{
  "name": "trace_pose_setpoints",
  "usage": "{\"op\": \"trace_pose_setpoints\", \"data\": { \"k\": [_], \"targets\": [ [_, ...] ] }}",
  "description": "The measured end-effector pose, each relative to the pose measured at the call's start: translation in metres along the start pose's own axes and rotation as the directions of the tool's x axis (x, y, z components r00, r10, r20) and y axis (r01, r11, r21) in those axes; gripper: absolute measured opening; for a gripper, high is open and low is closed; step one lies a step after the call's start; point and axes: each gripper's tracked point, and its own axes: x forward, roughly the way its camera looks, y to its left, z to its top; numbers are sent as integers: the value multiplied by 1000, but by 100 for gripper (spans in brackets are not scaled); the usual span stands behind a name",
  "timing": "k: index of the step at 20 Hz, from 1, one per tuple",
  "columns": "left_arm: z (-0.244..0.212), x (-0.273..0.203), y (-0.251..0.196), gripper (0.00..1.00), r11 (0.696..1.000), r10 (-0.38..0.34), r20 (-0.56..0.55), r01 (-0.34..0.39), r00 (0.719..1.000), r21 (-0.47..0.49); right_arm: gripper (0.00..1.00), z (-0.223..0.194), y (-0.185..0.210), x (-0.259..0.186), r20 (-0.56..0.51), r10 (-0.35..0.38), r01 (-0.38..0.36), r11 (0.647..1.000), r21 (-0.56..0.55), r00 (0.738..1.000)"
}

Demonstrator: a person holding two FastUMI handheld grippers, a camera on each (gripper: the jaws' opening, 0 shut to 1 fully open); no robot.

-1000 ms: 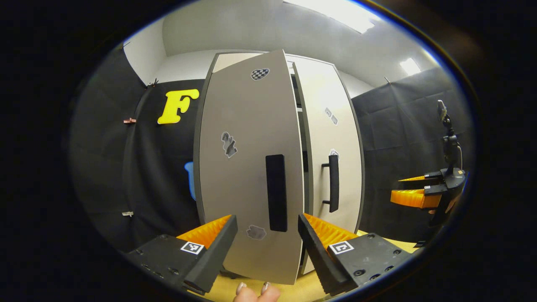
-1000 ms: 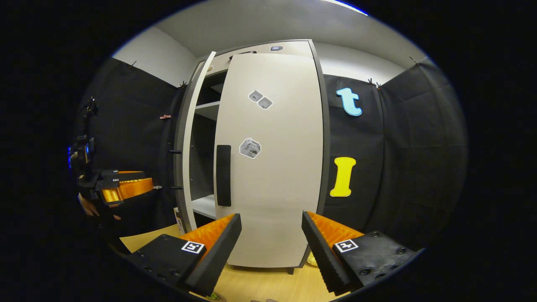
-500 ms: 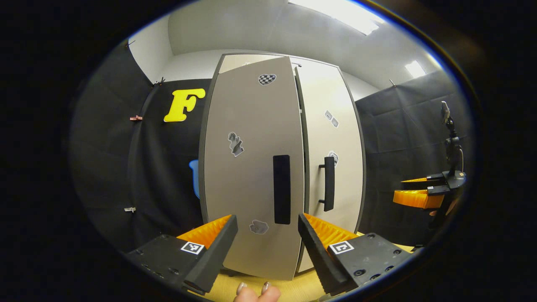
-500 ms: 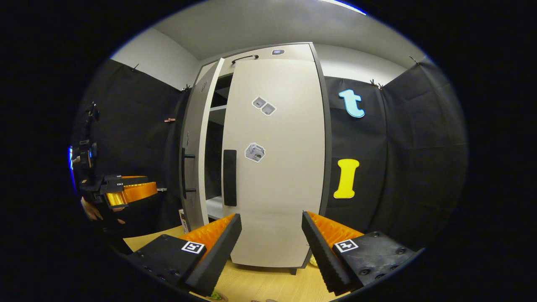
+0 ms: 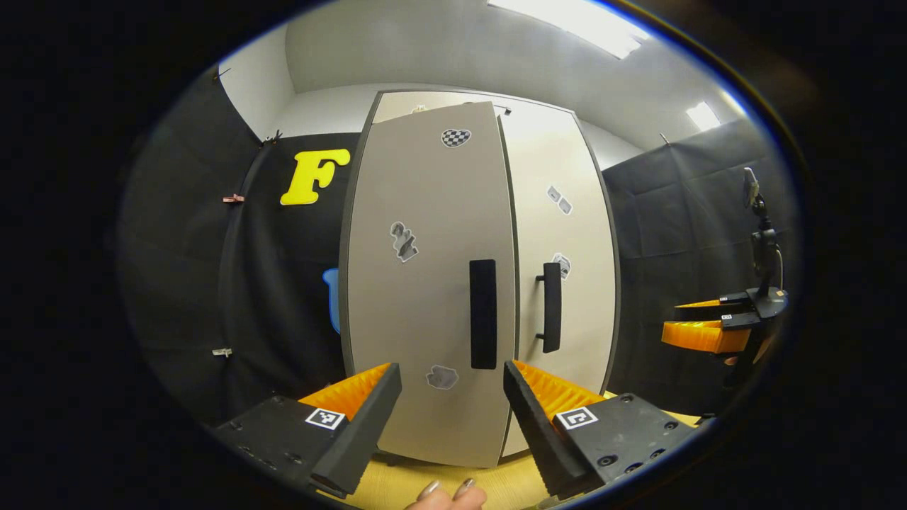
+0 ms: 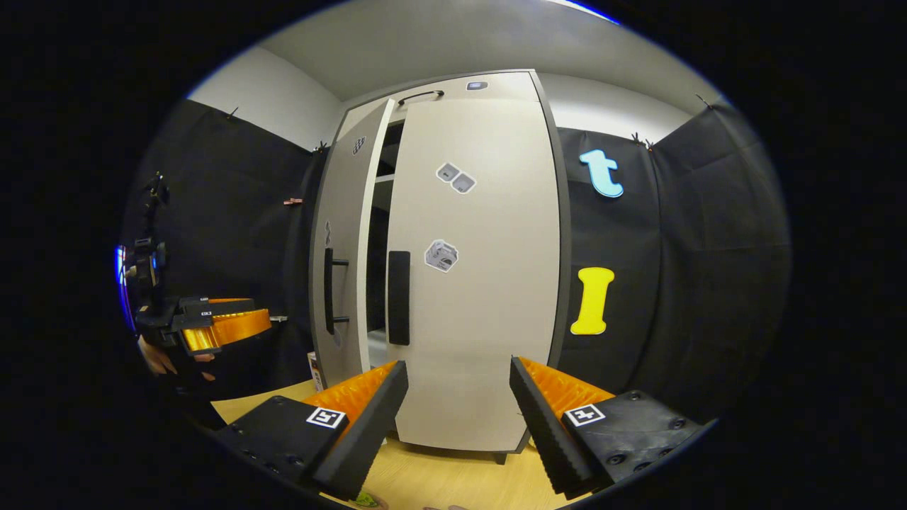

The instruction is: Grasp the bottle in the cabinet with the left hand and place it on the coaster, then close the right door with the right hand and the left door with the left hand.

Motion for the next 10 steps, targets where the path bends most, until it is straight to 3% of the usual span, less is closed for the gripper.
{"op": "trace_pose_setpoints", "data": {
  "k": [10],
  "targets": [
    [3, 1, 2, 93, 1000, -3, 8, 3, 1000, 7, 96, 2, -3, -5, 4, -17, 17, 1000, -10, 1000]
  ]
}}
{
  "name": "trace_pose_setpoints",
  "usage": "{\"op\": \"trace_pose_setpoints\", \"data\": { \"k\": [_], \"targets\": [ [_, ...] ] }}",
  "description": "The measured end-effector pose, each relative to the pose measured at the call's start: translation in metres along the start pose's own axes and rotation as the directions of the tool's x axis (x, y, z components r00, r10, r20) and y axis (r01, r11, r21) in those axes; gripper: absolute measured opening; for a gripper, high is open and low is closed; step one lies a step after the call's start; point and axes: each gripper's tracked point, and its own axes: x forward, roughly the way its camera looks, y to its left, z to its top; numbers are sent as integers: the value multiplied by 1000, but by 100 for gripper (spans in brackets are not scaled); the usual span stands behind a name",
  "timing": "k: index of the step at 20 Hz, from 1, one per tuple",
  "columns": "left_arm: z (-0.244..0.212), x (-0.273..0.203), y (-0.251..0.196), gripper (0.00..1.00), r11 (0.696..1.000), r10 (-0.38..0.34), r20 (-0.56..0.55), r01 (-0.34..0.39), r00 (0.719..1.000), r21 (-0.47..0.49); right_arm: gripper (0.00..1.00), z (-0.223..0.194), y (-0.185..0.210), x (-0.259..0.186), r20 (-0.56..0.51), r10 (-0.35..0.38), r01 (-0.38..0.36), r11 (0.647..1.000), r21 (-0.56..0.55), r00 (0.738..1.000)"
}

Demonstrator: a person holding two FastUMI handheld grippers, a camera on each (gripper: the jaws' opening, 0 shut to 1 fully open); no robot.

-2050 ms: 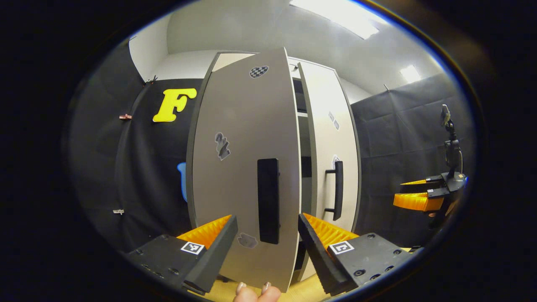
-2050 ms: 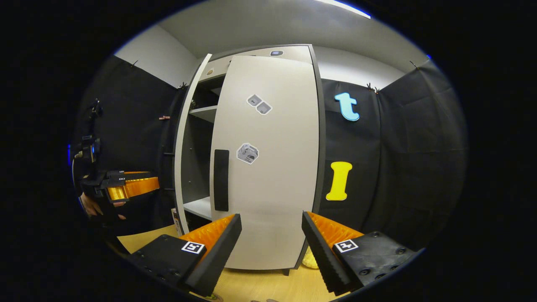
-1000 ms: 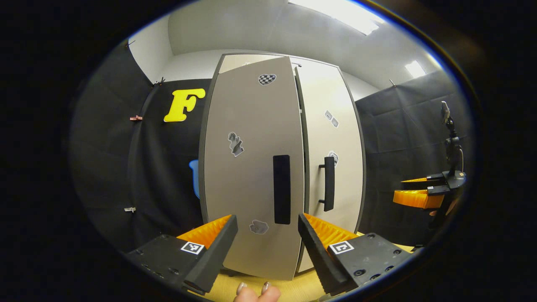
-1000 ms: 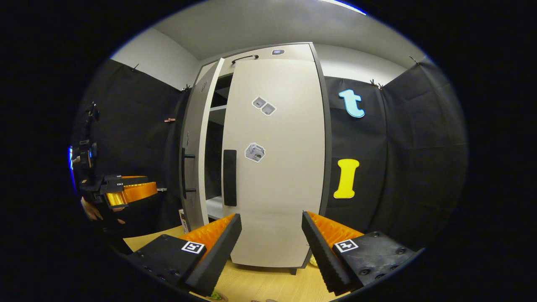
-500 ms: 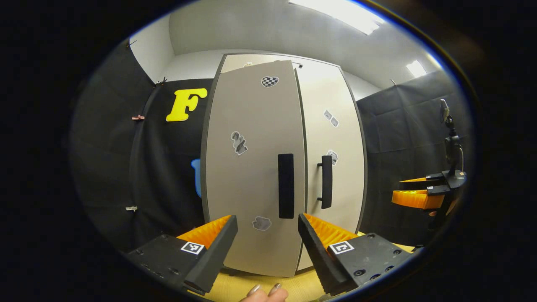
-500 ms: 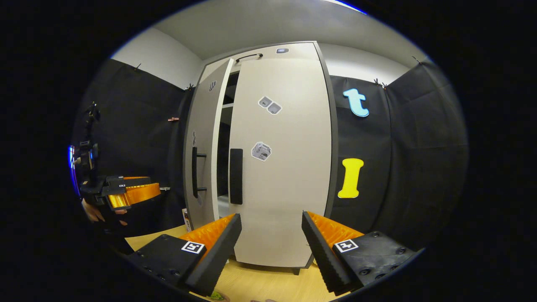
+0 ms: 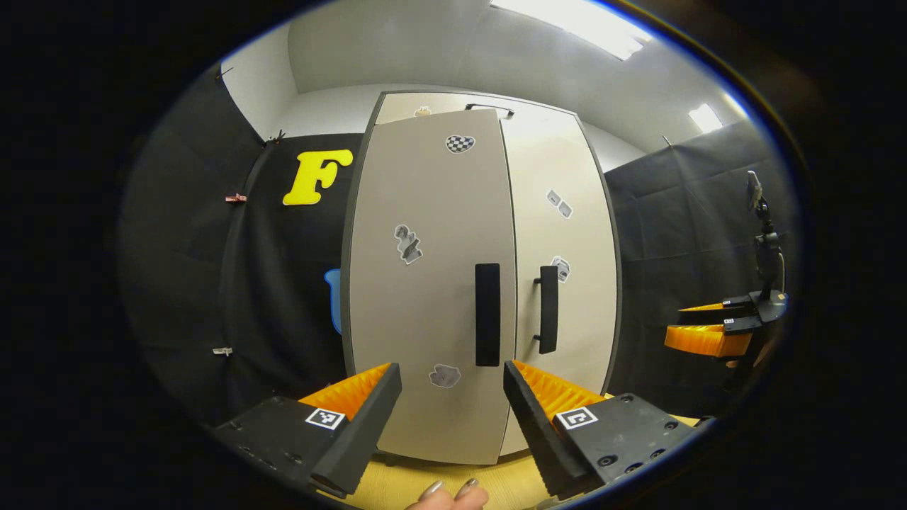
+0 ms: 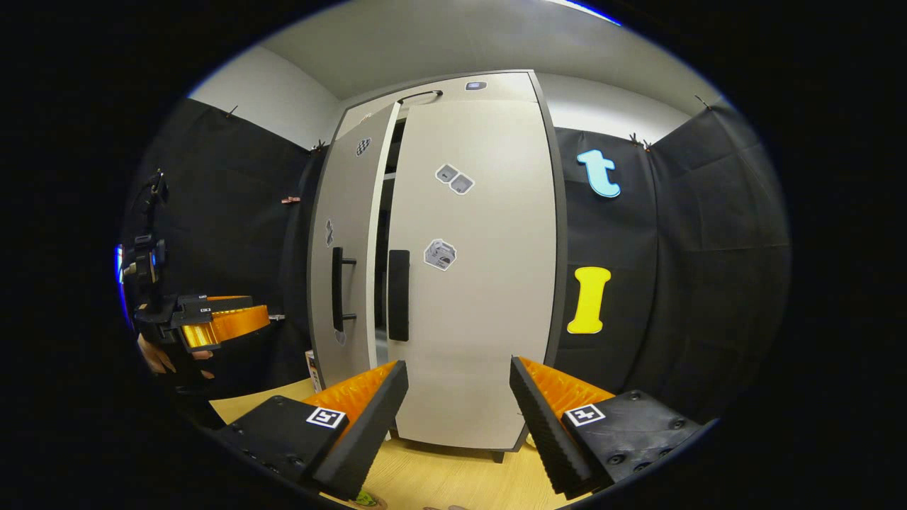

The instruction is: Grasp the bottle in the cabinet with the left hand and place it on the coaster, then close the right door with the right hand and the left door with the left hand.

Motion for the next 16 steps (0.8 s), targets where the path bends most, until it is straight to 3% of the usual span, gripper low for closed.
{"op": "trace_pose_setpoints", "data": {
  "k": [16],
  "targets": [
    [5, 4, -8, 93, 1000, -3, 10, 3, 1000, 17, 96, -3, -1, -12, -11, -23, 23, 1000, 6, 1000]
  ]
}}
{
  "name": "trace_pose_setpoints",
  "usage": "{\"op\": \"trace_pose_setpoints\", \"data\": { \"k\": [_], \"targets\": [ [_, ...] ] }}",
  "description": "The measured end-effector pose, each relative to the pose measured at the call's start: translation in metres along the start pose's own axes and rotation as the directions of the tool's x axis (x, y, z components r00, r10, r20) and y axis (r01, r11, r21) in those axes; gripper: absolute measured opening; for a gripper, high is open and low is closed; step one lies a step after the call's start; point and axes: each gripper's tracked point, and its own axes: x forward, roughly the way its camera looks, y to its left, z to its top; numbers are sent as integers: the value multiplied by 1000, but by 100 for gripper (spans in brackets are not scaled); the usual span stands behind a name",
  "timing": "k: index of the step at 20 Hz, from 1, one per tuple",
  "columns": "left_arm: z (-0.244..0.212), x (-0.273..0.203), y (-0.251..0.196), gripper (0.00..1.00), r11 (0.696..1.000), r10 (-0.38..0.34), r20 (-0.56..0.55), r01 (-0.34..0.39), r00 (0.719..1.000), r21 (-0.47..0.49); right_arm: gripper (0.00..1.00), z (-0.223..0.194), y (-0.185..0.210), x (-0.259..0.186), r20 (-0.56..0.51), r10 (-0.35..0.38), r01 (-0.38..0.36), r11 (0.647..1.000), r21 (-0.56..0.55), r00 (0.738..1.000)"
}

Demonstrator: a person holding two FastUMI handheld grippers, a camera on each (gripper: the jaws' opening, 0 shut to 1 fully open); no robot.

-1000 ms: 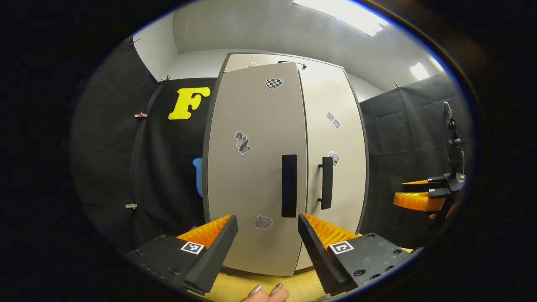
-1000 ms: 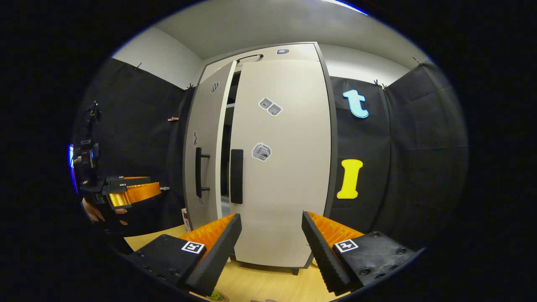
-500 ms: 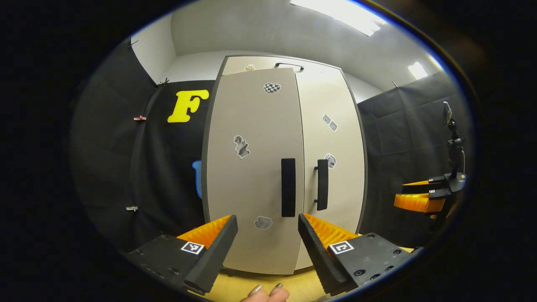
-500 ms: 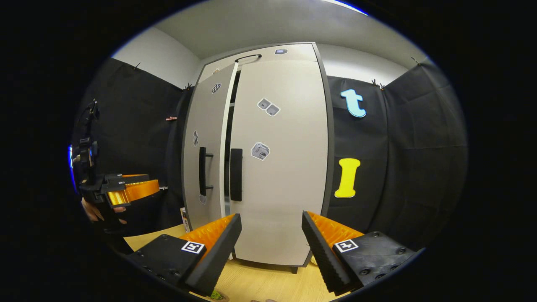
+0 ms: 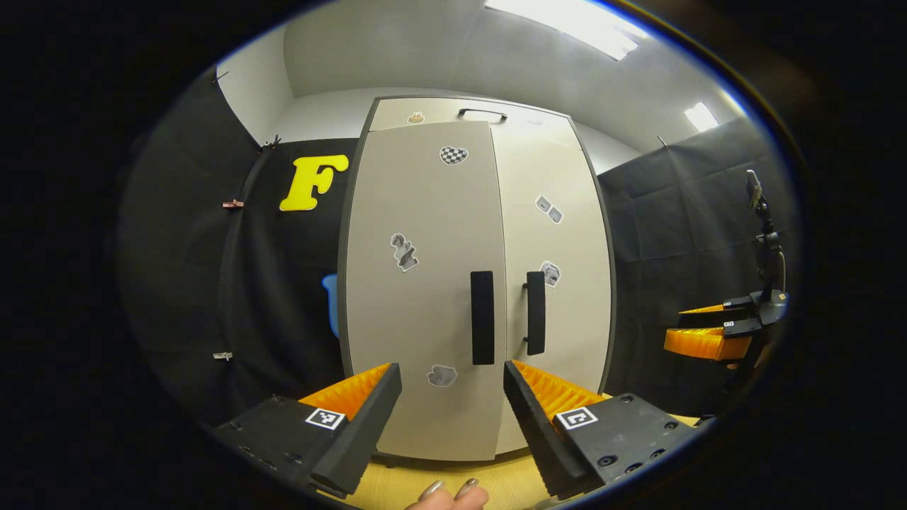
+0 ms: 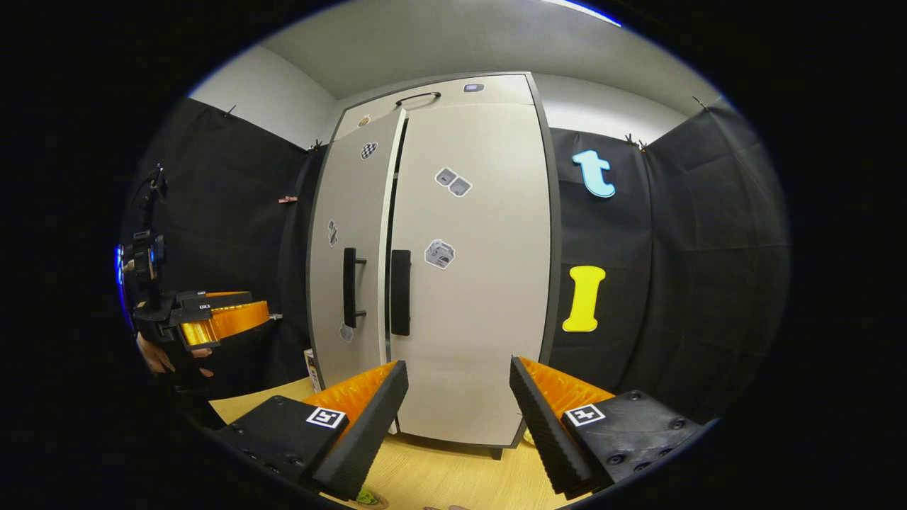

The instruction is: Grasp the bottle in the cabinet with the left hand and place it on the coaster, then close the right door with the right hand and the left door with the left hand.

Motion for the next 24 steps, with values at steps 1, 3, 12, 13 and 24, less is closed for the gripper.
{"op": "trace_pose_setpoints", "data": {
  "k": [1, 3, 12, 13, 24],
  "targets": [
    [-1, 0, 0, 93, 1000, 0, -3, 0, 1000, 3, 96, -1, 0, -1, -2, -1, 1, 1000, 4, 1000],
    [-1, 1, -1, 93, 1000, -1, -7, 1, 1000, 3, 96, -2, 0, -1, -9, -6, 6, 1000, 7, 1000],
    [-2, -1, -7, 93, 1000, 5, -19, -5, 1000, -2, 96, -7, 4, 3, -38, -1, 1, 1000, -6, 999],
    [-2, -1, -6, 93, 1000, 7, -20, -7, 1000, -2, 96, -6, 4, 2, -38, 0, 0, 1000, -4, 999],
    [-3, -2, -4, 93, 1000, 9, -13, -9, 1000, 0, 96, -4, 5, 0, -30, -2, 2, 1000, 0, 1000]
  ]
}}
